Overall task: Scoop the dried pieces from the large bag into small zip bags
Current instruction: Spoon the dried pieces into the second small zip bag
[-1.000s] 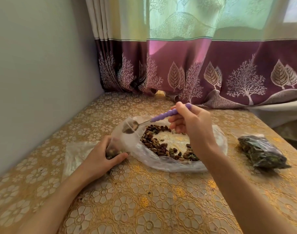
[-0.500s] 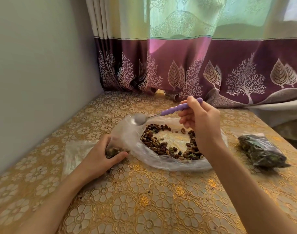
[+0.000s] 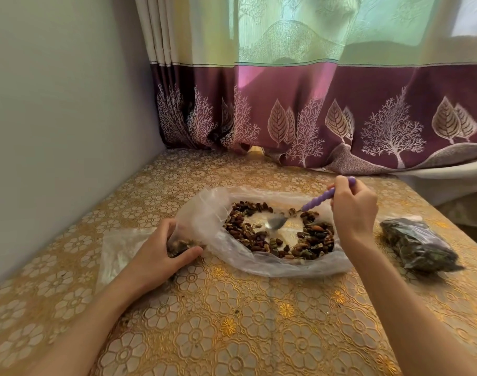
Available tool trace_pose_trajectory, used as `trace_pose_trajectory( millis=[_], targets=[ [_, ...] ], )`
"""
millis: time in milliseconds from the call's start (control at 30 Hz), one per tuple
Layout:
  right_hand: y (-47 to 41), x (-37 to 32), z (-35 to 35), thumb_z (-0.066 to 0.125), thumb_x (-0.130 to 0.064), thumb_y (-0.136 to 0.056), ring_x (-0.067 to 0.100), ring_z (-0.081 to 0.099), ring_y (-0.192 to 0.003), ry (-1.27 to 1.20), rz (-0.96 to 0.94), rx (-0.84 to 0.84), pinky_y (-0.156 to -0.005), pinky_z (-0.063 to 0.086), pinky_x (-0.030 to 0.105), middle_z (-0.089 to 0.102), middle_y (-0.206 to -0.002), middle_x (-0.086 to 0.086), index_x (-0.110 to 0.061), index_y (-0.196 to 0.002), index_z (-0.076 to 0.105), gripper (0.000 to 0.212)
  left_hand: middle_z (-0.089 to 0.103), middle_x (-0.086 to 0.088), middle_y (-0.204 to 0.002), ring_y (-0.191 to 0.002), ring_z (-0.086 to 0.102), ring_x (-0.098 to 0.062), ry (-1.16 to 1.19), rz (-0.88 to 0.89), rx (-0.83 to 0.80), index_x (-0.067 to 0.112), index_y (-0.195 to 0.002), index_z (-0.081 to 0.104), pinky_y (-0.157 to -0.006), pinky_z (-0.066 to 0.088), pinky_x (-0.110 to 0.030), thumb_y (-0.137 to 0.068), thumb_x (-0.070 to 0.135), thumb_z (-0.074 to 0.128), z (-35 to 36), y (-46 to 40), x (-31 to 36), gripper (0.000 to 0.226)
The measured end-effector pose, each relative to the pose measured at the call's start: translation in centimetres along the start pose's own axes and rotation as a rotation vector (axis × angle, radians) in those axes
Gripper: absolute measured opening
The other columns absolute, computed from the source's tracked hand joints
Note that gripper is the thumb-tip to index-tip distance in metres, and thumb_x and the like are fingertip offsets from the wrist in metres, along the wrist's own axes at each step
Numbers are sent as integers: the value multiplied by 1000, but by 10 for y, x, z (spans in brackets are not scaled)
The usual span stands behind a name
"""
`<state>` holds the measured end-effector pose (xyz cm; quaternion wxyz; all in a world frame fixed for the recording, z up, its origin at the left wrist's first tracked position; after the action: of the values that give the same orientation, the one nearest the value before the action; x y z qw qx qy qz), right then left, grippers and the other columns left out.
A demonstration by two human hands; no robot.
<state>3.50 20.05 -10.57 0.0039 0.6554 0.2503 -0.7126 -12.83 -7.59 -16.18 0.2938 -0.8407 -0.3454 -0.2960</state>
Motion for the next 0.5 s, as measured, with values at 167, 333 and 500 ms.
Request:
trace_pose_trajectory(
  millis=[167, 333, 500],
  targets=[
    [-2, 3, -2, 40, -22, -84, 6, 62, -55, 54, -28, -15, -68, 42, 30, 63, -46, -3, -13, -68, 53, 23, 51, 26, -101, -87, 50, 13, -15, 2, 4, 31, -110, 41, -64, 37, -7, -56, 66, 59, 0, 0, 2, 67],
    [0, 12, 11, 41, -18, -88, 7, 43, -47, 34, 92, -139, -58, 34, 30, 64, -48, 1, -13, -62, 54, 29, 53, 20, -102, -89, 53, 6, -12, 1, 0, 27, -112, 41, -67, 38, -10, -57, 64, 60, 0, 0, 1, 69],
    [8, 21, 21, 45, -16, -89, 7, 41, -41, 39, 215, -194, -40, 33, 20, 56, -43, -5, -9, -61, 61, 34, 52, 23, -103, -89, 52, 8, -7, -5, -3, 29, -112, 41, -67, 38, -10, -56, 65, 59, 0, 1, 2, 70]
  ],
)
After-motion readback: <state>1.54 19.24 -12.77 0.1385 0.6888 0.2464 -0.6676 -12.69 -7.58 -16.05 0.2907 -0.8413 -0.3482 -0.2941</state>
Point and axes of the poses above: each hand's wrist, its own y-axis away from the middle knuckle, its own z-axis out of the palm, x = y × z, the point moved 5 cm from there along -y, towards the middle knuckle
